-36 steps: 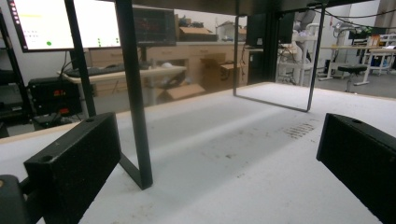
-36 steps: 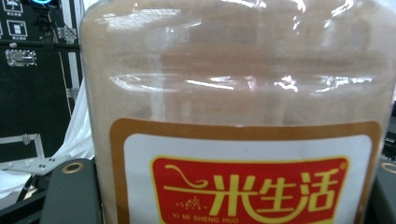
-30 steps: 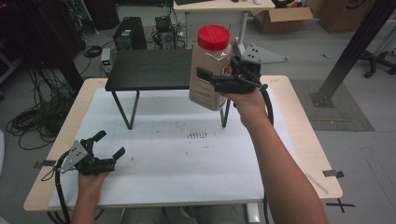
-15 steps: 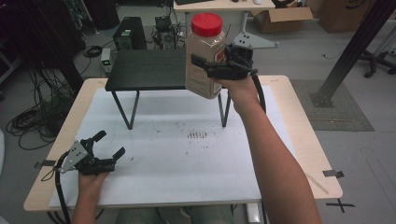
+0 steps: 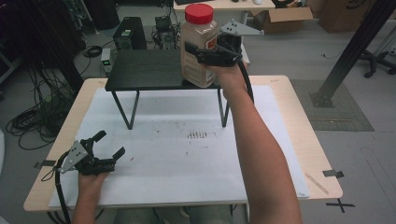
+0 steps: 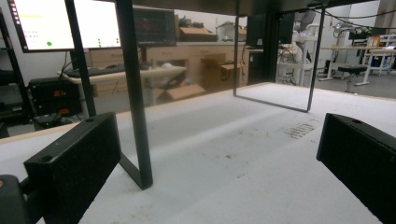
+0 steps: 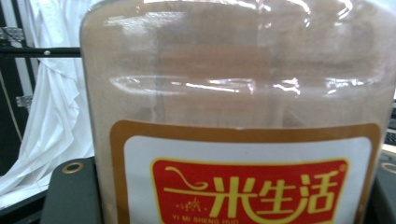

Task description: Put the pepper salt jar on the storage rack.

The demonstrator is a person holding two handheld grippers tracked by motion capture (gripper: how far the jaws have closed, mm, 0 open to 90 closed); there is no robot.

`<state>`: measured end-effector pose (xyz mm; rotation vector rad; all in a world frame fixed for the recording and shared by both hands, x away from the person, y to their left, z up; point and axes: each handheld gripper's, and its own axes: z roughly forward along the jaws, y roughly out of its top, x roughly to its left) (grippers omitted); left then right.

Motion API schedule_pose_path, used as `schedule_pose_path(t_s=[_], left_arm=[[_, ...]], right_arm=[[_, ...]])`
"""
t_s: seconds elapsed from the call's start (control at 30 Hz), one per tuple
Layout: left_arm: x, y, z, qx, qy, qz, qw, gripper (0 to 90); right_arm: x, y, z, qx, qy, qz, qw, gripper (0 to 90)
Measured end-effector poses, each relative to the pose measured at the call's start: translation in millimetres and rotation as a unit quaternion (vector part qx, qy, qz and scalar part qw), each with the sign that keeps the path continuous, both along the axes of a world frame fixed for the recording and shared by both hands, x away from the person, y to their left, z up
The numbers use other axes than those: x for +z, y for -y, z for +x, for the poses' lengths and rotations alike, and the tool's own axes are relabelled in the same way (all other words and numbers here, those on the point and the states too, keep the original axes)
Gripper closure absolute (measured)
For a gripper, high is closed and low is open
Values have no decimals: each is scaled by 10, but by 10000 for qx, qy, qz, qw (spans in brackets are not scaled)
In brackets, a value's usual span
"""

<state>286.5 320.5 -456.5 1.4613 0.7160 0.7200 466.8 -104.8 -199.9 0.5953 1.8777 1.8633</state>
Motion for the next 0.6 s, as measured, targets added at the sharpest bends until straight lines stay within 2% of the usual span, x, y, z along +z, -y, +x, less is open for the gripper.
schedule_pose_path(t_s=[0.23, 0.6], left_arm=[[1, -3, -1, 3, 3, 11, 10000, 3], [-1, 0, -4, -4, 3, -7, 10000, 2]], right_arm=[[-28, -71, 131, -162, -47, -72, 9998, 249], [-102, -51, 253, -327, -104, 28, 9994, 247]])
